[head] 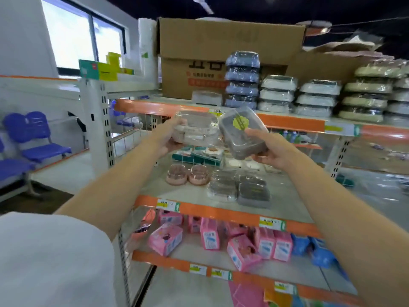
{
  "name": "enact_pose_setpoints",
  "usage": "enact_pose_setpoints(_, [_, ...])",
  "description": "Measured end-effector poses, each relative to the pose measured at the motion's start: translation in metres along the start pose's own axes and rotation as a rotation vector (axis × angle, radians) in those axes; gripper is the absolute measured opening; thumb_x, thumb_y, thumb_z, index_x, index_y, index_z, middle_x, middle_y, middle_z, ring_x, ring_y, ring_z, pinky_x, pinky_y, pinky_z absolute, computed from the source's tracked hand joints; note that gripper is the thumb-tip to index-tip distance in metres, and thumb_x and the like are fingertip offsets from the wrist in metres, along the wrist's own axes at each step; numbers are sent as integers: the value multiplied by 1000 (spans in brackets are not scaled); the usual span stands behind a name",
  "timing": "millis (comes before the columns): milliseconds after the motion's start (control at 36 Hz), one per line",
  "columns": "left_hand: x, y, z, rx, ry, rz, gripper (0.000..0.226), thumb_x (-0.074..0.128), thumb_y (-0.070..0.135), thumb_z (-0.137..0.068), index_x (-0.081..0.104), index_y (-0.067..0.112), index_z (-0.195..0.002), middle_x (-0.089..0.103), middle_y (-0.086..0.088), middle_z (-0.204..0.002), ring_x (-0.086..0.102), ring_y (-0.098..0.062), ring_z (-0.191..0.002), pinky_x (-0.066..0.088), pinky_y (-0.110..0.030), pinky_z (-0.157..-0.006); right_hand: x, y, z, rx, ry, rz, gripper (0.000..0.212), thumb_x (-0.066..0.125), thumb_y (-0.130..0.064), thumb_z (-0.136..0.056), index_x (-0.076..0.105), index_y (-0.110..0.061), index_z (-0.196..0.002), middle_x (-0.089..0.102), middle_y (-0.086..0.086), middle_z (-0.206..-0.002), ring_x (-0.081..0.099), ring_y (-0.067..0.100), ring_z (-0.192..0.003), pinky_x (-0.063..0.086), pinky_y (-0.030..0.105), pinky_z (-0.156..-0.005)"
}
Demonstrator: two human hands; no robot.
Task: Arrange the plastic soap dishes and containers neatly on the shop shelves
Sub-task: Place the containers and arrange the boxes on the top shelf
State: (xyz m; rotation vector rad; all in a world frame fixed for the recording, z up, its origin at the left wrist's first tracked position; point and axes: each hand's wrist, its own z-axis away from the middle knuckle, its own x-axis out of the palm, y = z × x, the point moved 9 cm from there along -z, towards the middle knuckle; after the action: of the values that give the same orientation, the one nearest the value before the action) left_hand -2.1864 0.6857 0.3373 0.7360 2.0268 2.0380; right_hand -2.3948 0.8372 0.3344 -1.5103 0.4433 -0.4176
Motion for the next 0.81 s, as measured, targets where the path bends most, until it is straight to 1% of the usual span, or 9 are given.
enact_pose_setpoints(139, [16, -30, 3, -45, 7, -14, 18, 59, 15, -90, 52, 13, -106, 61, -7, -92, 61, -16, -68, 56, -27, -54, -28, 18, 7, 20, 18, 62, 20, 76, -26, -79, 62, -14, -86, 60, 2, -78, 52, 12, -72, 39, 22, -58])
enact_pose_setpoints(333, [51, -66, 6, -110, -37, -89, 7, 58, 13, -91, 56, 13, -84, 46, -6, -62, 56, -14, -38, 46, -22, -36, -78, 47, 16, 78, 118, 93, 39, 80, -29, -74, 63, -10, -104, 59, 2, -81, 53, 13, -72, 41, 23, -57])
enact_pose_setpoints(417, [62, -84, 2, -148, -82, -138, 16, 65, 20, -85, 58, 11, -96, 57, -12, -79, 64, -30, -76, 59, -46, -72, -97, 58, 20, 84, 146, 120, 39, 79, -26, -77, 54, -13, -103, 56, 2, -88, 51, 13, -75, 43, 25, -63])
enact_pose_setpoints(472, [70, -97, 0, -182, -117, -157, 30, 68, 21, -82, 56, 8, -106, 60, -16, -93, 61, -34, -92, 48, -56, -95, -109, 64, 21, 86, 172, 120, 40, 78, -24, -78, 49, -14, -105, 55, 2, -94, 52, 15, -83, 44, 28, -72])
enact_pose_setpoints(528, [81, -106, 2, -224, -132, -146, 24, 66, 19, -85, 53, 7, -102, 60, -17, -92, 65, -31, -82, 56, -47, -83, -120, 69, 21, 85, 200, 123, 44, 78, -23, -78, 48, -15, -109, 55, 1, -95, 52, 16, -86, 43, 30, -75])
enact_pose_setpoints(556, [89, -109, 4, -237, -146, -144, 18, 63, 17, -88, 51, 7, -98, 58, -14, -84, 65, -24, -66, 59, -37, -64, -125, 71, 21, 84, 215, 127, 45, 78, -23, -78, 47, -15, -110, 55, 1, -94, 52, 16, -85, 43, 30, -73])
enact_pose_setpoints(611, [99, -118, -2, -249, -154, -156, 14, 61, 15, -90, 52, 6, -95, 48, -10, -68, 54, -15, -42, 46, -23, -37, -136, 76, 20, 88, 251, 130, 41, 78, -23, -78, 48, -14, -105, 53, 2, -88, 50, 14, -78, 41, 28, -67])
enact_pose_setpoints(694, [104, -135, -18, -236, -111, -190, 16, 64, 16, -88, 58, 8, -76, 37, -7, -56, 48, -16, -49, 48, -23, -41, -152, 83, 21, 109, 306, 91, 25, 77, -18, -79, 54, -12, -88, 44, 1, -69, 42, 11, -62, 35, 23, -57])
enact_pose_setpoints(806, [129, -154, -28, -234, -172, -188, 20, 61, 13, -91, 56, 9, -71, 51, -4, -53, 56, -14, -47, 52, -24, -43, -171, 96, 18, 153, 370, 20, 21, 75, -15, -81, 54, -15, -78, 46, -2, -54, 43, 9, -47, 40, 22, -47])
